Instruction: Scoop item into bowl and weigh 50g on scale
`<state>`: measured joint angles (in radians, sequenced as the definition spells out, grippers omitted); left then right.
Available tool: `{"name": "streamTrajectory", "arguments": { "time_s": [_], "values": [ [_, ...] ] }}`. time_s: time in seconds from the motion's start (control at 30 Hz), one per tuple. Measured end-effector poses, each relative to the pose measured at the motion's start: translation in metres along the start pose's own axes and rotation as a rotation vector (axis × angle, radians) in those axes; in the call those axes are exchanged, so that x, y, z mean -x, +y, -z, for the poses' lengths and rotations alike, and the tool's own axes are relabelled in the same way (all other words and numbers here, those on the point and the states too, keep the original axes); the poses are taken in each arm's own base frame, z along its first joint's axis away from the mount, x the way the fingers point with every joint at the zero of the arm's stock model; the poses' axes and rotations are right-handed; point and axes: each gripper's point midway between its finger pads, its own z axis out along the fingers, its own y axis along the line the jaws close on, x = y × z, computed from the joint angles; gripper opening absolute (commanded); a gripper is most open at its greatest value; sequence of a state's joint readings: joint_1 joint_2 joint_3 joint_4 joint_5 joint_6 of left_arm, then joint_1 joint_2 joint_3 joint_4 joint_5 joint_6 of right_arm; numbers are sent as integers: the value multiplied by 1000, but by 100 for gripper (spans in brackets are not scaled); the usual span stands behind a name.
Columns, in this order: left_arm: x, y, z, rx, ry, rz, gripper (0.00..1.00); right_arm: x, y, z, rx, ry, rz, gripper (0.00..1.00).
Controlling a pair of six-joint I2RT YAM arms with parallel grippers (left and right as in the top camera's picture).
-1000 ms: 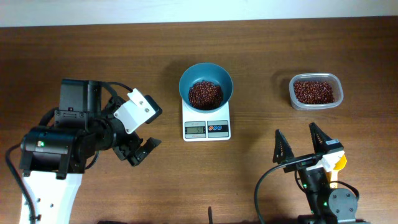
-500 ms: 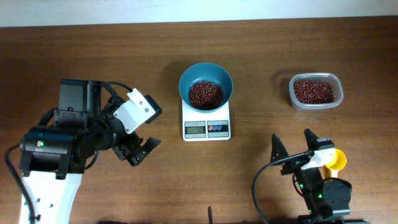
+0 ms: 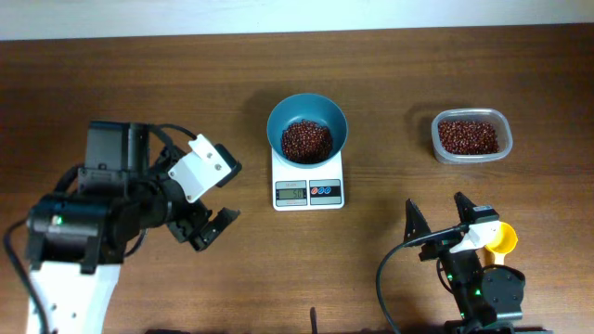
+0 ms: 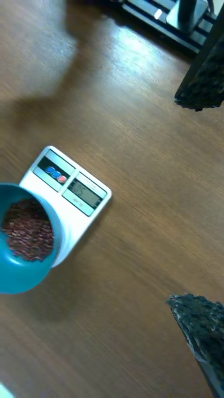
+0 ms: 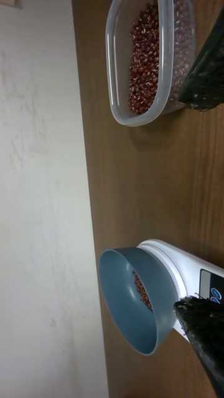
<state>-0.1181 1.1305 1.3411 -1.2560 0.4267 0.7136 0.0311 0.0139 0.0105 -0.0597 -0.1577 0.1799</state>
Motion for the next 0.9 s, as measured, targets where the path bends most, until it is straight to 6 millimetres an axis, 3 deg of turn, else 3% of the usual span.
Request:
{"name": "streamTrajectory", "arguments": {
  "time_s": [0.07, 0.13, 0.2, 0.27, 0.33, 0.47, 0.67, 0.77, 0.9],
  "values": [
    [6, -8, 13, 17, -55, -25, 99, 0, 0, 0, 0, 0, 0, 99],
    [12, -24, 39, 69, -156, -79, 99, 0, 0, 0, -1, 1, 0, 99],
    [6, -43, 56, 134, -252, -136, 99, -1, -1, 0, -4, 3, -1, 99],
    [-3, -54, 59, 197, -341, -185, 99, -1, -1, 0, -4, 3, -1, 99],
    [-23, -58, 40, 265, -429, -179, 99, -1, -1, 0, -4, 2, 0, 99],
    [-45, -32, 10, 395, -574, 14, 99, -1, -1, 0, -3, 2, 0, 99],
    [-69, 8, -33, 543, -775, 163, 99, -1, -1, 0, -4, 3, 0, 99],
    [-91, 20, -57, 573, -779, 255, 99, -1, -1, 0, -4, 2, 0, 99],
    [-110, 42, -49, 714, -745, 376, 99, -1, -1, 0, -4, 2, 0, 99]
  ]
}}
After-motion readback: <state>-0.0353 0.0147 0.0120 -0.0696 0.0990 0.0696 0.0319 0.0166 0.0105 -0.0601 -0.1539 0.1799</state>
